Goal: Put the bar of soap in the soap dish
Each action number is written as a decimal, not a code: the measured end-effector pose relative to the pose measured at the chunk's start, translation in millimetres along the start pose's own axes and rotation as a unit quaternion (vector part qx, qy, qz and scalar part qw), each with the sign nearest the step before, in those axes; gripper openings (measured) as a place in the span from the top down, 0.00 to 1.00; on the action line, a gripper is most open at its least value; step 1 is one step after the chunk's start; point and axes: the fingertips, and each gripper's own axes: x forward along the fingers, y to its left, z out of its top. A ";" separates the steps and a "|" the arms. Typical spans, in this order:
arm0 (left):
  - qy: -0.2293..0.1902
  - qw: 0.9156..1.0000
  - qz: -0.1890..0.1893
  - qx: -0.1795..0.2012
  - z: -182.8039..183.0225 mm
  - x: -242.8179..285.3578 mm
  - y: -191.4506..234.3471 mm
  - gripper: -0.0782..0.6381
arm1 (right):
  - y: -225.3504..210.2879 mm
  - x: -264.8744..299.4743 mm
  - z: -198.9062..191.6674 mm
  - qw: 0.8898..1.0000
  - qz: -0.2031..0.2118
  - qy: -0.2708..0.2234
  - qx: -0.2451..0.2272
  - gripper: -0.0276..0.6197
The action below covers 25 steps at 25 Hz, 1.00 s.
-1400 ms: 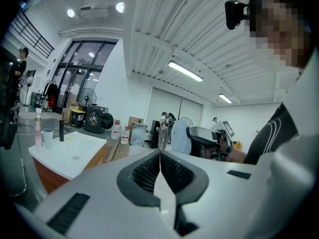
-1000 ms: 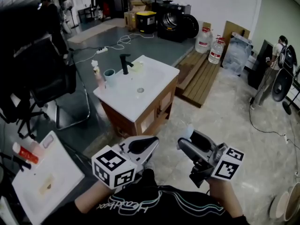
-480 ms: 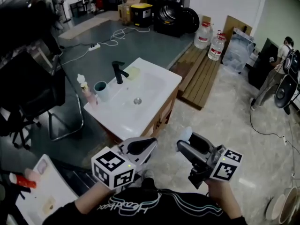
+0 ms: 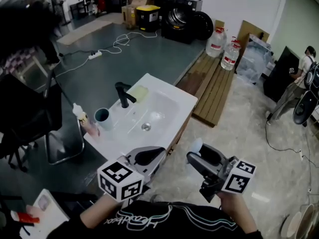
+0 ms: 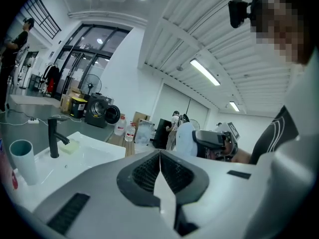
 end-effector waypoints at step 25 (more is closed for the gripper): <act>-0.019 0.996 0.083 -0.005 40.6 50.4 127.1 0.86 | -101.3 109.0 46.0 0.998 0.049 0.042 0.015 0.54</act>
